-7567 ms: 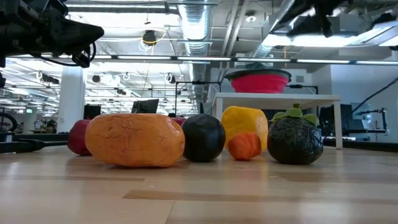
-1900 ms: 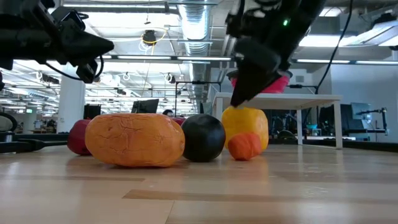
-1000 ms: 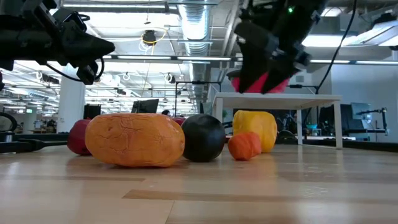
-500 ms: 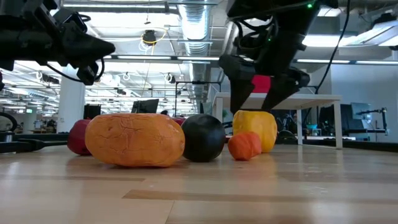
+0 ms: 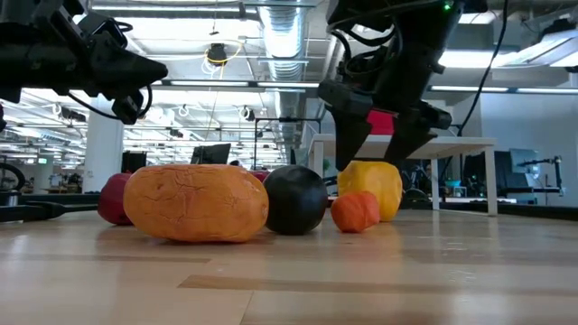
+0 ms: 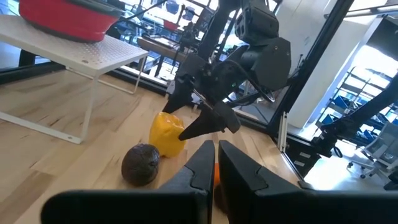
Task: Pick & Place Fruit
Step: Put the yellow bell pepper into the orange strainer bowl on the shelf
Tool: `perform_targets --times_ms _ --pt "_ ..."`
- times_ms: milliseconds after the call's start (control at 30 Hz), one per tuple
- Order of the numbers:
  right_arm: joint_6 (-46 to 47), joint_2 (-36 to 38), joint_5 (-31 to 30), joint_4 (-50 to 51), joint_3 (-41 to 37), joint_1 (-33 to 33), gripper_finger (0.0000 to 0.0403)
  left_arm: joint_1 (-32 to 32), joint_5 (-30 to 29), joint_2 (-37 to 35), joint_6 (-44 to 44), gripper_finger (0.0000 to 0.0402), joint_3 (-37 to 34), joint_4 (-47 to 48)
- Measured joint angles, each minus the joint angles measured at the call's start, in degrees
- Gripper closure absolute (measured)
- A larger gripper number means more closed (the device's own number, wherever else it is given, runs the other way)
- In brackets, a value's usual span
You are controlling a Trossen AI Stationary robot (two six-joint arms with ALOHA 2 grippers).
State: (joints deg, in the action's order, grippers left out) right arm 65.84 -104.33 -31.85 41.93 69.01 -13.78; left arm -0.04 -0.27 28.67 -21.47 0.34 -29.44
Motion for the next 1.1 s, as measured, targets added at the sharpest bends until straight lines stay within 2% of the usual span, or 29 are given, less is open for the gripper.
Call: perform_targets --times_ms 367,733,1100 --pt "-3.24 -6.55 2.0 -2.1 -0.17 0.46 0.0023 0.01 -0.26 0.18 0.0 0.0384 0.0 -0.32" --pt "-5.94 -7.37 0.5 -3.34 0.02 -0.68 0.0108 0.01 -0.22 1.74 0.0 0.0384 0.0 -0.76" --pt "-10.94 -7.37 0.31 -2.89 0.02 -4.1 0.0127 0.01 -0.2 1.81 0.0 0.0384 0.0 -0.9"
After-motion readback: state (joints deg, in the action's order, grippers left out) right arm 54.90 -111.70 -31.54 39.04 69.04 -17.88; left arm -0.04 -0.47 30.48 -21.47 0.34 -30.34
